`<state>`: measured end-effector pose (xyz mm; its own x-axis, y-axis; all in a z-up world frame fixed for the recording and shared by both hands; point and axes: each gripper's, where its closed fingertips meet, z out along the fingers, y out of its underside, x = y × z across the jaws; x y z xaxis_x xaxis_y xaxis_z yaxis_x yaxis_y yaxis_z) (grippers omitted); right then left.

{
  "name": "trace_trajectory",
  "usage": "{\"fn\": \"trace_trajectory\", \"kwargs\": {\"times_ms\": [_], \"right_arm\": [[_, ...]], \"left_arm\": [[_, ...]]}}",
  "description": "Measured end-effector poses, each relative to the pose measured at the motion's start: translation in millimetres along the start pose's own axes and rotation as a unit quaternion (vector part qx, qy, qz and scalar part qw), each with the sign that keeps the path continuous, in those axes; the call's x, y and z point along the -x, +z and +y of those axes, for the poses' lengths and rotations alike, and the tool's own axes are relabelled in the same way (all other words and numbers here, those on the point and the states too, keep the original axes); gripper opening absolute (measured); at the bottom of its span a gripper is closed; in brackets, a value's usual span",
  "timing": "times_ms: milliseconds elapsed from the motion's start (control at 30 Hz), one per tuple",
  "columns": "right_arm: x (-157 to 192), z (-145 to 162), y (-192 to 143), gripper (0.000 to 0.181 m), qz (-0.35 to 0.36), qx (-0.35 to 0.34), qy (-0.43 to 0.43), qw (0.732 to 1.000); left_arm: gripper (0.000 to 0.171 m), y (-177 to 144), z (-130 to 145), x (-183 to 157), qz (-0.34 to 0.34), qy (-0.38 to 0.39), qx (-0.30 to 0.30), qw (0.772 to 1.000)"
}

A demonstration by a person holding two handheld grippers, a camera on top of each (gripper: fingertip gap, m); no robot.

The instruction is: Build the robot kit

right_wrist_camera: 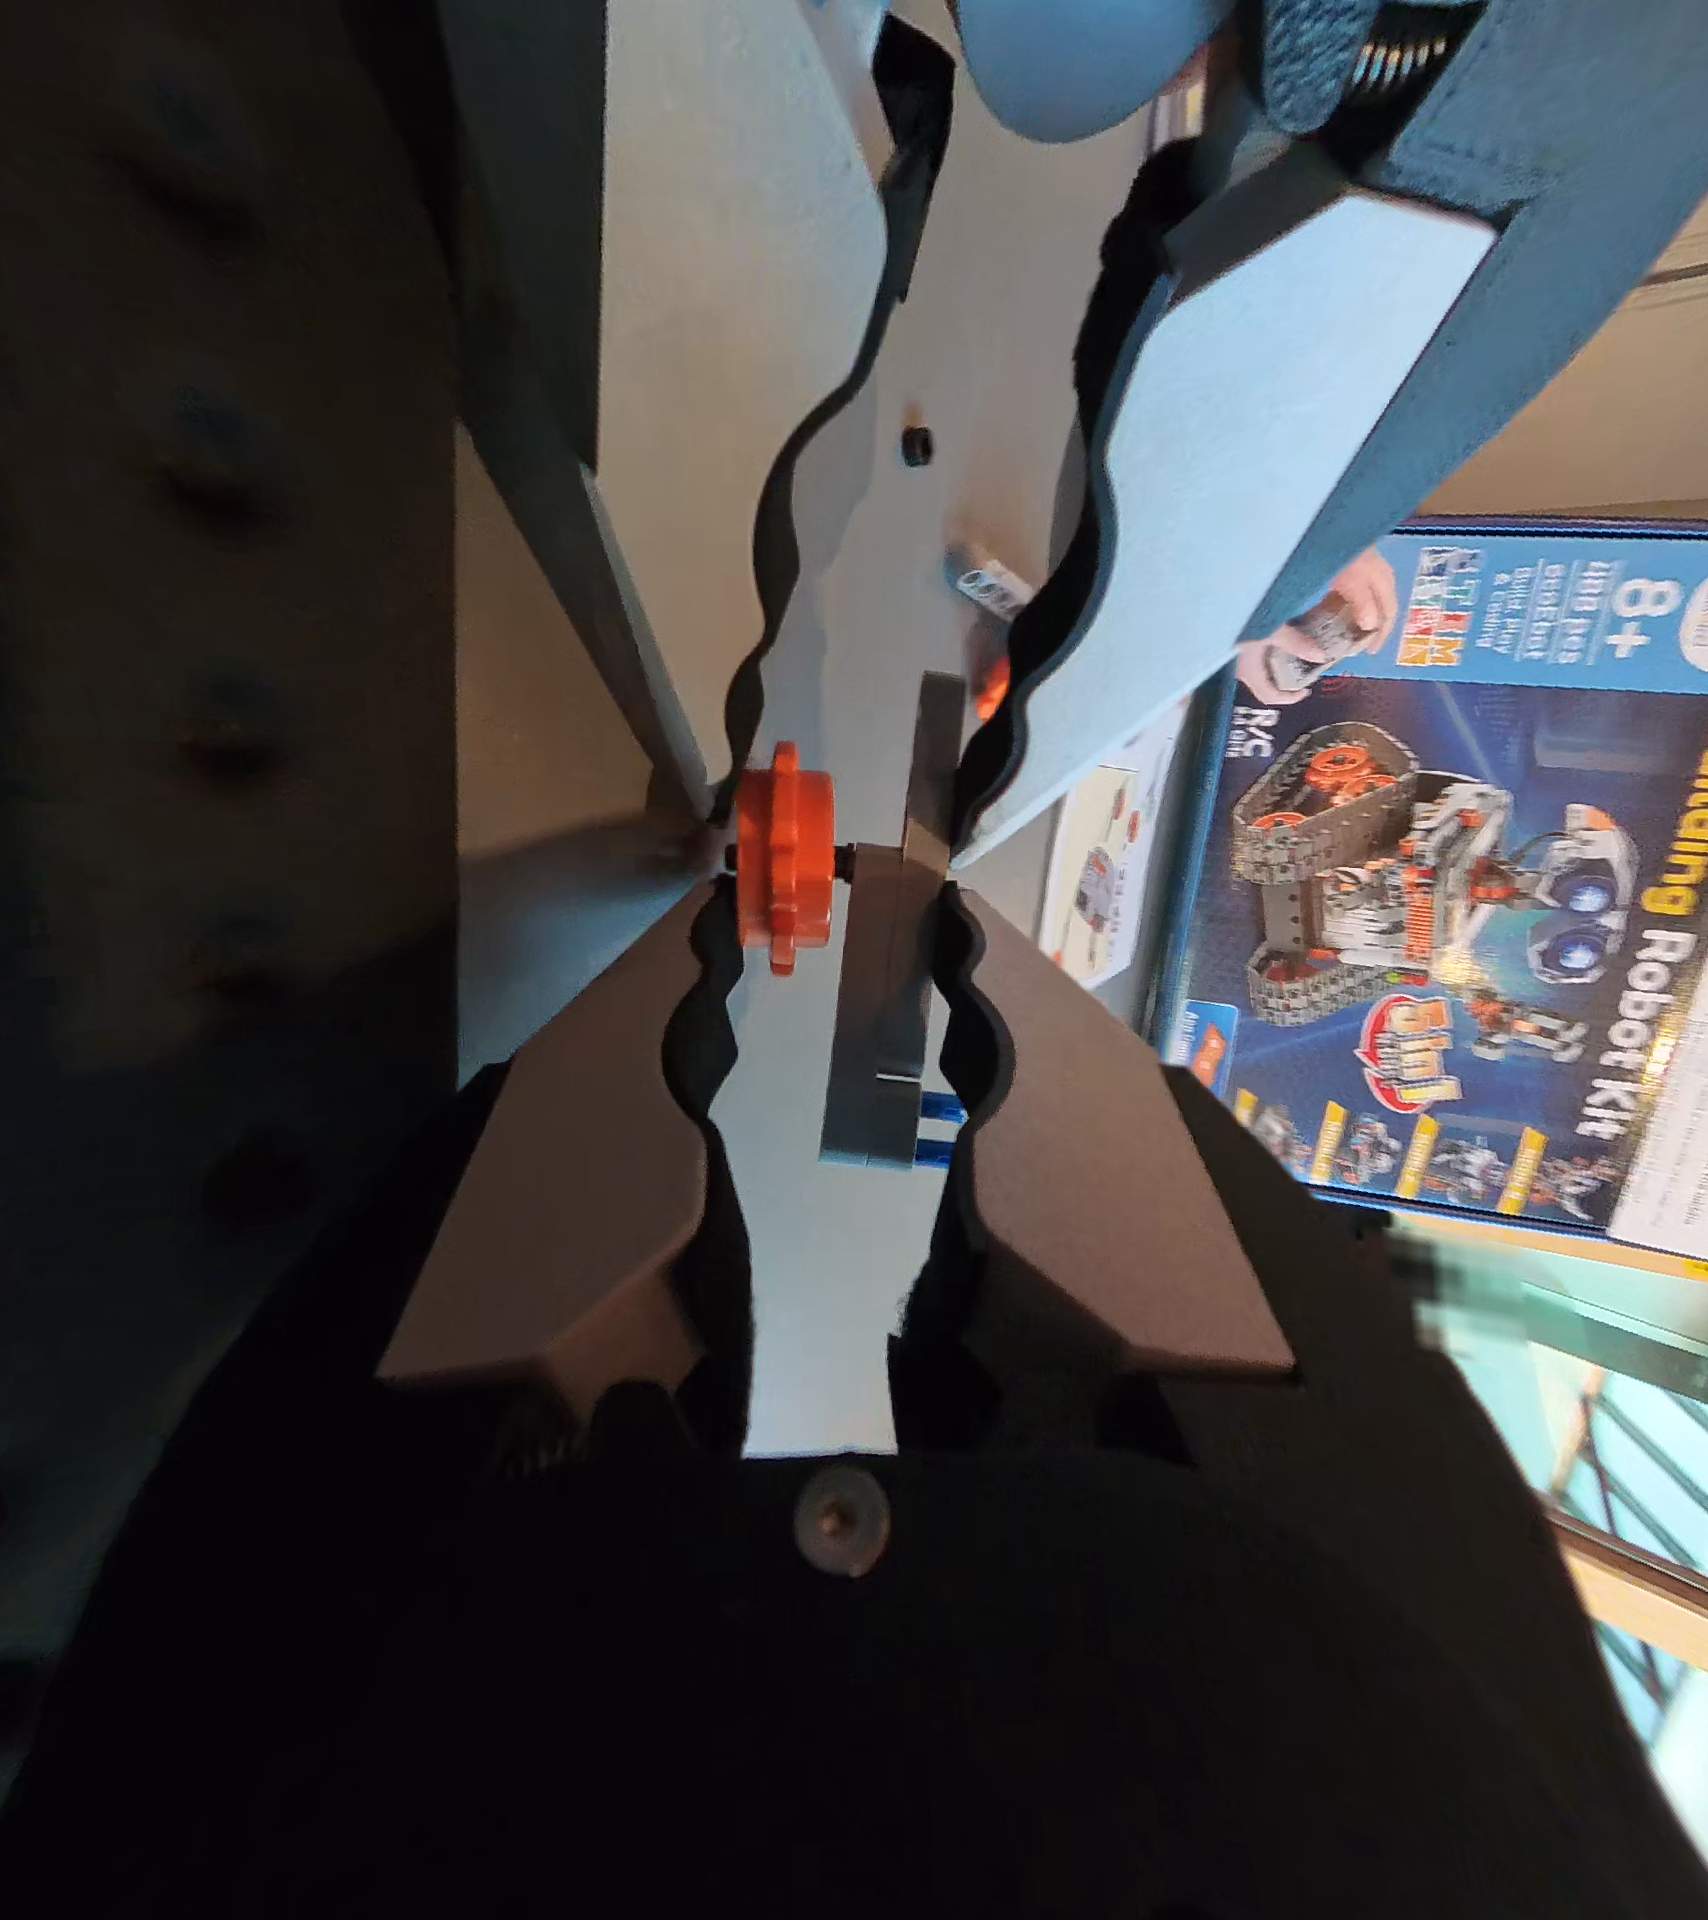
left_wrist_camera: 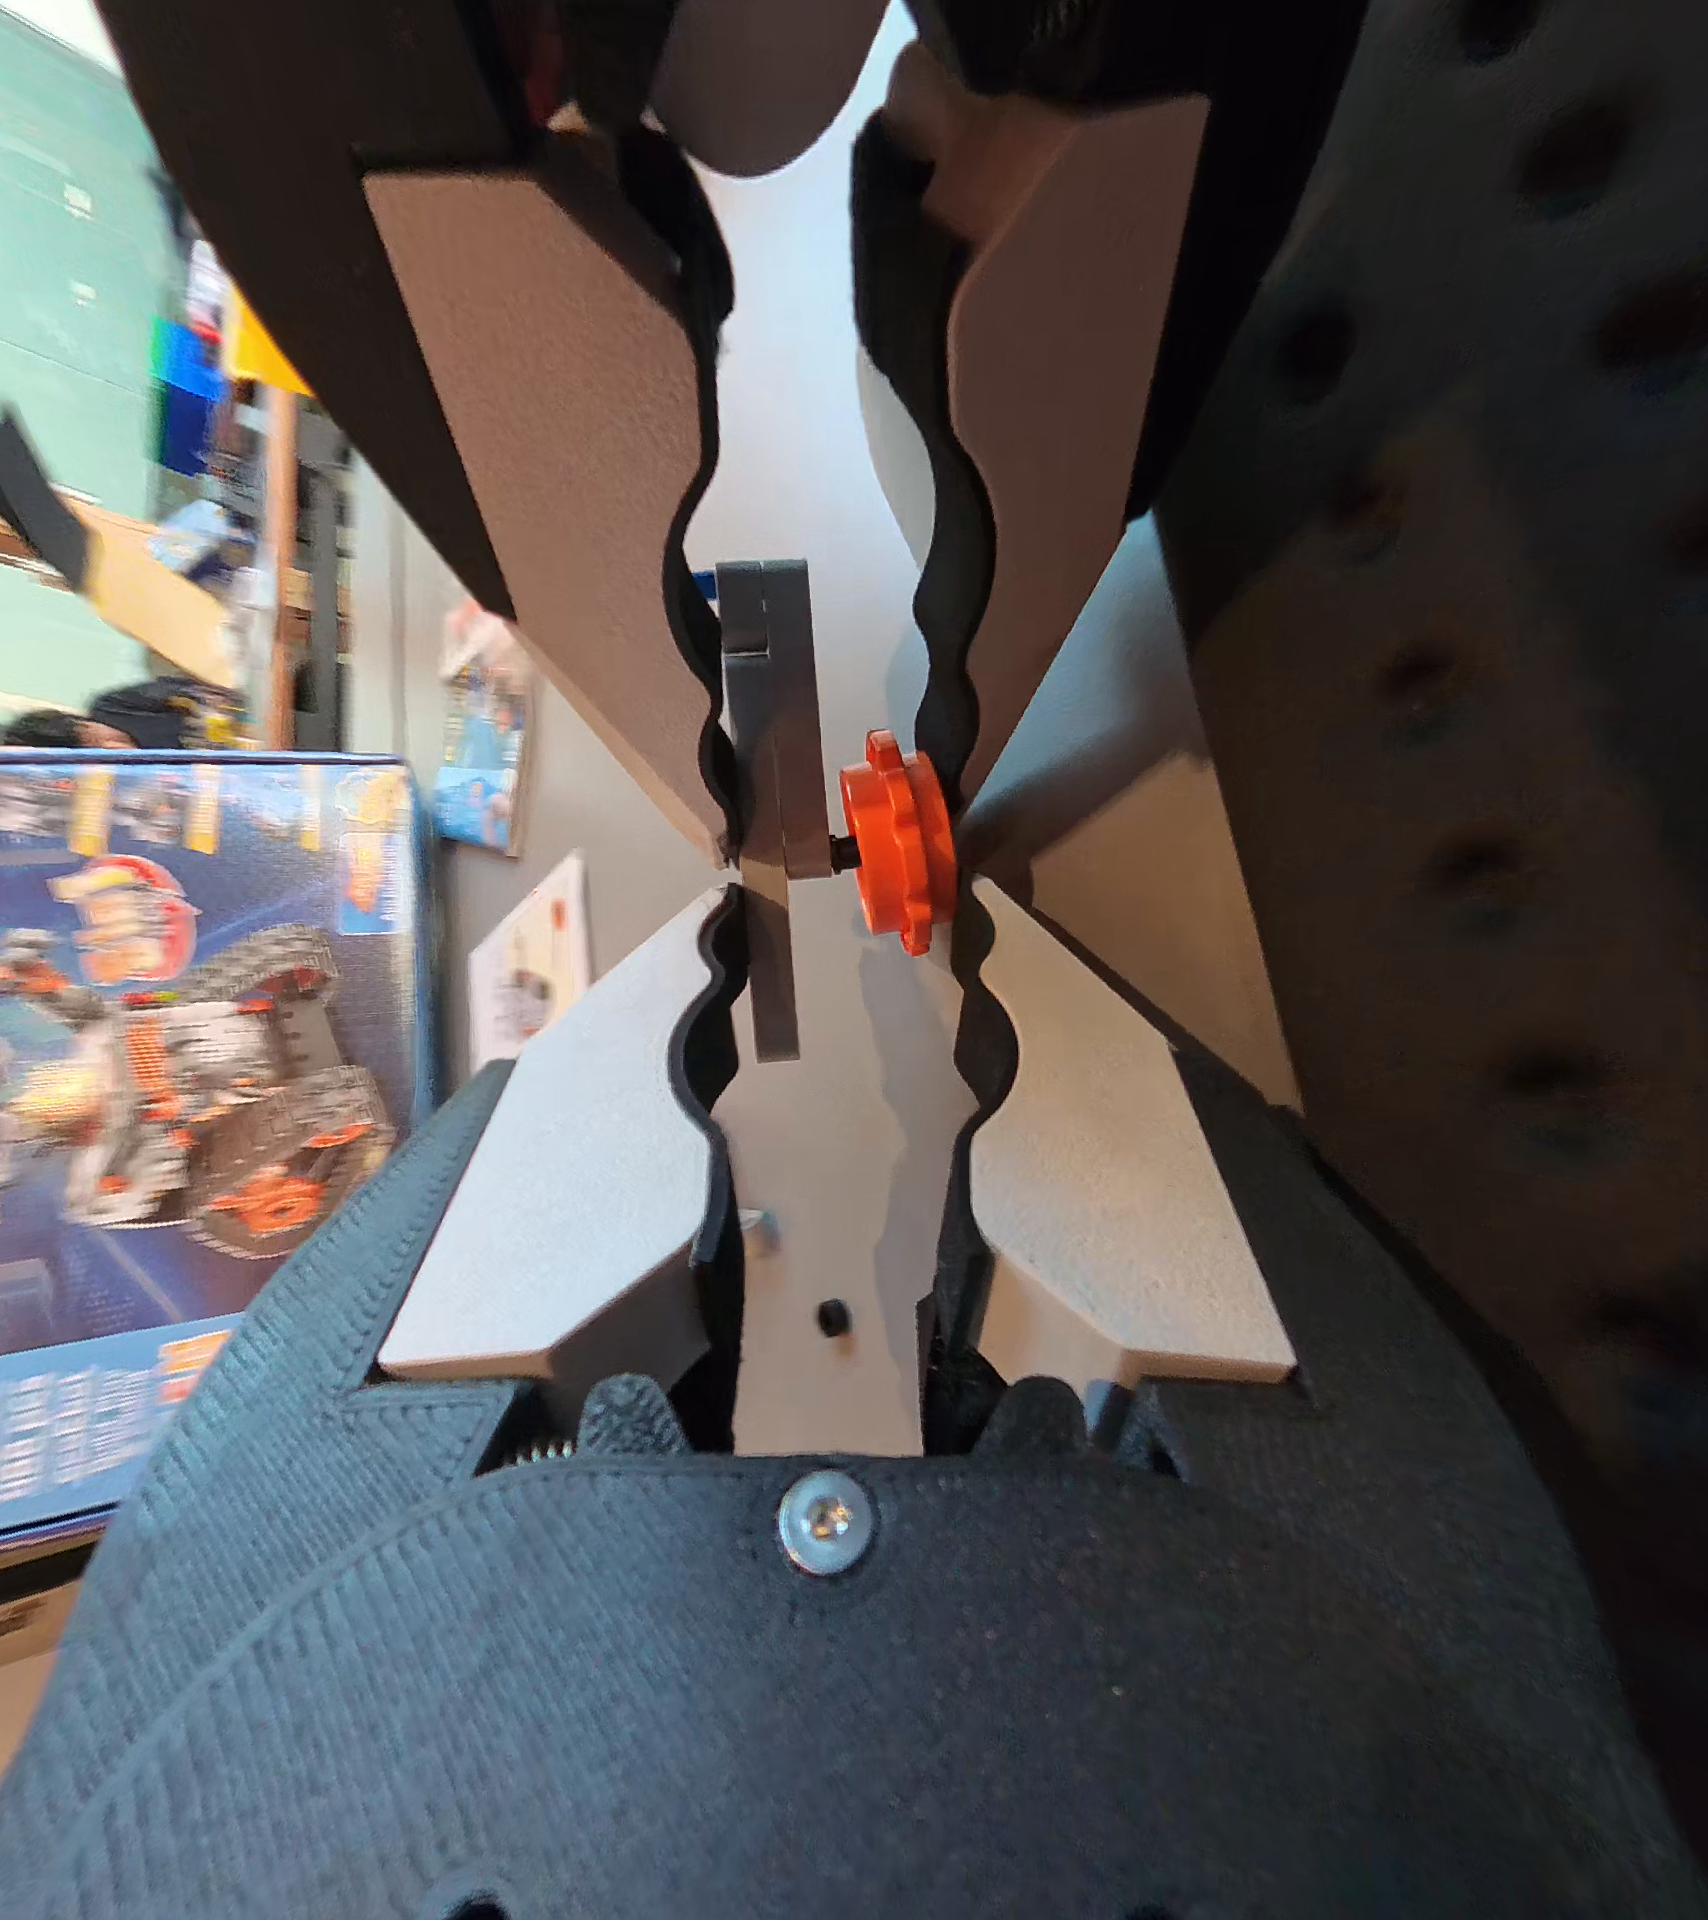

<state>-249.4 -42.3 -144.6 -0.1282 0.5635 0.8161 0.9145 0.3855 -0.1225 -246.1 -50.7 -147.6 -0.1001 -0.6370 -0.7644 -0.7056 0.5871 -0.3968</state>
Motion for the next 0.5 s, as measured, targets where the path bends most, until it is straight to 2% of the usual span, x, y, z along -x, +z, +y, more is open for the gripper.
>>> {"fn": "trace_trajectory", "kwargs": {"times_ms": [167,367,500], "right_arm": [[-9.1,-2.1,-3.0,0.037,0.039,-0.014,0.02,0.999],[-22.3,-3.2,-15.1,0.038,0.051,-0.041,0.086,0.994],[-25.5,-4.6,-24.2,0.037,0.066,-0.045,0.086,0.993]], "left_arm": [[0.039,-4.9,-0.9,8.4,-0.04,0.016,-0.009,0.999],[0.042,-15.2,-7.6,26.6,-0.066,-0.045,-0.062,0.995],[0.044,-19.8,-13.6,30.7,-0.074,-0.054,-0.087,0.992]]}}
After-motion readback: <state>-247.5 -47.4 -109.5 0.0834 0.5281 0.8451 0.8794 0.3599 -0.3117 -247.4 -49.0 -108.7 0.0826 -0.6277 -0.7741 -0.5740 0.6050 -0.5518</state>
